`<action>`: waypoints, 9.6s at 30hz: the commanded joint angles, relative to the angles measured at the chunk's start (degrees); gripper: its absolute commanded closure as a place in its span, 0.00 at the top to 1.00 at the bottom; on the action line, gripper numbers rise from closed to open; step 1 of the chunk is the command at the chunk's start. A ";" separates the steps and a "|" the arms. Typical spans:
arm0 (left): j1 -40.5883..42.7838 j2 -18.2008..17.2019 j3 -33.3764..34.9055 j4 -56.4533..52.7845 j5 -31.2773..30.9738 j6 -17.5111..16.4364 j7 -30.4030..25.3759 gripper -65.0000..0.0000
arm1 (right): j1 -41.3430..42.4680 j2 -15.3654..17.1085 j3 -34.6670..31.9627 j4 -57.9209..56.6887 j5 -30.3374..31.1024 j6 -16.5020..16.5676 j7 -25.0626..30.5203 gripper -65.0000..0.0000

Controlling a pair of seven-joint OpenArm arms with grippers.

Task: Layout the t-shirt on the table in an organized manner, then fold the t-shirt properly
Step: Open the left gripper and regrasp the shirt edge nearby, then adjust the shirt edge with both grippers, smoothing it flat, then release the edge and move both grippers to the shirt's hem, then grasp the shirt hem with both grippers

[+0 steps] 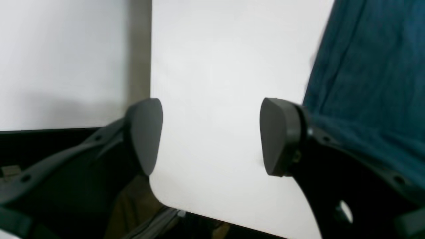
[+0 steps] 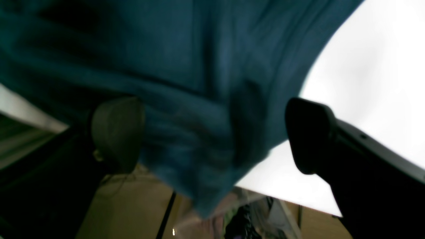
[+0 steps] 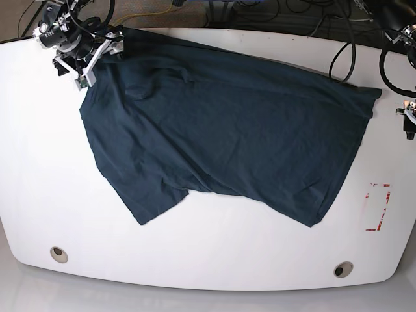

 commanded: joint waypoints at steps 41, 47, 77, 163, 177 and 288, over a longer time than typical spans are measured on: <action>6.54 10.90 10.33 2.23 21.51 0.14 -23.22 0.05 | -0.12 -1.33 0.03 0.80 13.66 -0.10 0.54 0.19; 6.72 12.22 6.73 2.23 21.51 0.14 -23.22 0.05 | -0.03 -1.33 -0.15 0.80 13.66 -0.10 0.54 0.19; 2.41 12.92 9.89 -12.98 21.51 0.14 -20.75 0.00 | -2.49 0.60 -5.69 -5.53 9.44 -0.10 0.62 0.13; 18.68 13.27 7.79 -2.08 21.60 0.14 -20.23 0.01 | -1.61 11.77 -5.60 -11.59 3.55 -0.10 0.54 0.06; 11.99 12.22 7.96 2.06 21.51 0.14 -14.16 0.23 | -1.35 9.66 -5.07 -1.92 3.64 -0.10 0.54 0.53; -31.08 12.22 18.16 -46.38 21.69 0.14 -31.22 0.56 | 60.37 7.90 -14.48 -75.86 -21.68 -0.10 40.54 0.01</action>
